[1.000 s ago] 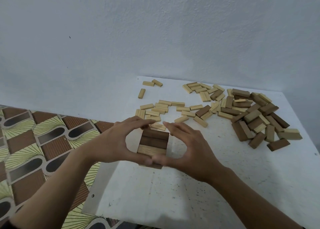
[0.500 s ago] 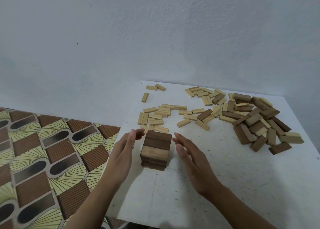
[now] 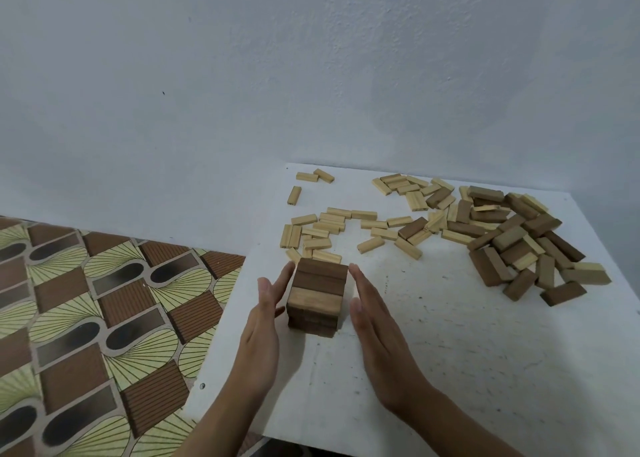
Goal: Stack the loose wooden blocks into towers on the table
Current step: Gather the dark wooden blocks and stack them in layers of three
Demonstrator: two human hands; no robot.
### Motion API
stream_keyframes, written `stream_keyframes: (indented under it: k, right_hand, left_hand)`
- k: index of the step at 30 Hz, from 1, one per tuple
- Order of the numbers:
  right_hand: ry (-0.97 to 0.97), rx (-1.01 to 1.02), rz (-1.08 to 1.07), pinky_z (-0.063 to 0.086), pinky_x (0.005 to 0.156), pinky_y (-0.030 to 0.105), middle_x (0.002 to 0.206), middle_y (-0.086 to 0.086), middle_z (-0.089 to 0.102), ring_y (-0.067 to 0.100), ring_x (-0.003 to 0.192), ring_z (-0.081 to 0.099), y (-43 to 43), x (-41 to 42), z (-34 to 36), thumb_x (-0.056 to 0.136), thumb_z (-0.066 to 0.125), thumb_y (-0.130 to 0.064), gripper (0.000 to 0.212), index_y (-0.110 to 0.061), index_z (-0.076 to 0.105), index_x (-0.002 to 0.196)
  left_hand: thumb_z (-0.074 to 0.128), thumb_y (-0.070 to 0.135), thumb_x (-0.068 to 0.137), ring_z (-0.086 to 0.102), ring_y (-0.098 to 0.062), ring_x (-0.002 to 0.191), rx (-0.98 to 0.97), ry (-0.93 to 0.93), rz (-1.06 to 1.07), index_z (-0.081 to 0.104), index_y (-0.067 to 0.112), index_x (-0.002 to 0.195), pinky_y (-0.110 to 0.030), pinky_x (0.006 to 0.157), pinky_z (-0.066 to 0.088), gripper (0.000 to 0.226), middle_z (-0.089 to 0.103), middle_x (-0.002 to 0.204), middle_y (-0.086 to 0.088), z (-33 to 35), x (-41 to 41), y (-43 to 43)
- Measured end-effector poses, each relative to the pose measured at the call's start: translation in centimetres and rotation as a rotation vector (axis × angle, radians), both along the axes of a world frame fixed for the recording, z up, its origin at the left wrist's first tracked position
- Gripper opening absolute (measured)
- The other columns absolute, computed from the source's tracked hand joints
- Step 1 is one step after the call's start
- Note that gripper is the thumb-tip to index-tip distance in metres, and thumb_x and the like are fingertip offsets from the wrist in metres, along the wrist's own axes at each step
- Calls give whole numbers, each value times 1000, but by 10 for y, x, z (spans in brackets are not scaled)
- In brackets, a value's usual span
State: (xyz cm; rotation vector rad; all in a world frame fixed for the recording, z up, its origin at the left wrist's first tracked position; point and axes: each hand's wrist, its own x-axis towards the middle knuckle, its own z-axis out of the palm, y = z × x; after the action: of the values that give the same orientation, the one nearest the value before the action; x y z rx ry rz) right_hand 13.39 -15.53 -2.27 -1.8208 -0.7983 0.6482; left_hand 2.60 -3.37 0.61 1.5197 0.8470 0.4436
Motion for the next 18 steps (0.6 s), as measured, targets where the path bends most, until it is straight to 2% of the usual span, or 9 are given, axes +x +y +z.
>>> stream_keyframes:
  k: [4, 6, 8, 9, 11, 13, 14, 16, 18]
  right_hand:
    - [10, 62, 20, 9, 105, -4, 155, -44, 2, -20, 143, 1, 3, -11, 6, 101, 22, -57, 60, -47, 0, 156]
    - [25, 86, 27, 9, 108, -1, 155, -44, 0, -18, 144, 0, 5, -13, 8, 103, 21, -56, 59, -47, -3, 156]
    - [35, 99, 30, 11, 115, 11, 156, -43, -1, -15, 146, 0, 7, -15, 8, 102, 20, -57, 61, -47, -6, 156]
    - [32, 98, 30, 10, 116, 15, 157, -42, -2, -15, 146, -1, 8, -16, 9, 101, 20, -58, 62, -47, -7, 156]
    - [19, 89, 32, 8, 115, 12, 157, -42, -6, -16, 145, -3, 8, -17, 10, 100, 19, -60, 63, -47, -10, 155]
    - [19, 85, 37, 6, 110, 6, 156, -42, -10, -17, 144, -5, 8, -18, 13, 99, 18, -60, 64, -48, -12, 154]
    - [24, 88, 39, 7, 109, 3, 156, -42, -11, -17, 144, -5, 8, -18, 14, 99, 19, -60, 64, -48, -13, 153]
    - [31, 98, 44, 9, 105, -3, 156, -42, -11, -18, 144, -4, 8, -19, 15, 99, 19, -59, 64, -49, -14, 153]
    - [40, 97, 51, 11, 102, -7, 157, -41, -10, -17, 145, -1, 8, -20, 16, 99, 20, -60, 64, -50, -14, 152]
  left_hand:
    - [2, 64, 94, 44, -6, 138, 22, -10, -6, 43, 63, 138, -30, 113, 16, 60, 49, 147, 22, -2, 0, -1]
    - [3, 62, 95, 43, -3, 138, 40, -22, -17, 41, 61, 140, -24, 113, 19, 59, 50, 140, 31, -3, 0, -2]
    - [4, 59, 96, 42, 2, 137, 57, -37, -30, 39, 60, 141, -11, 108, 22, 57, 48, 129, 44, -1, -1, -4]
    - [5, 59, 97, 40, 3, 138, 58, -44, -30, 39, 60, 141, -8, 107, 22, 56, 47, 128, 45, 0, -2, -4]
    - [5, 58, 97, 38, 0, 141, 48, -60, -27, 39, 58, 142, -9, 108, 21, 57, 46, 135, 39, 1, -3, -4]
    - [5, 58, 97, 36, -1, 142, 55, -61, -37, 38, 58, 143, -1, 103, 19, 57, 44, 138, 37, 1, -5, -4]
    - [4, 58, 96, 36, -2, 143, 59, -57, -42, 38, 58, 143, -3, 105, 19, 57, 45, 141, 34, 1, -5, -4]
    - [4, 59, 96, 36, -5, 143, 65, -49, -44, 38, 61, 142, -18, 112, 16, 57, 45, 146, 27, -1, -6, -4]
    - [4, 60, 96, 36, -1, 140, 63, -37, -46, 38, 67, 137, -22, 112, 16, 53, 46, 136, 37, -1, -7, -5]
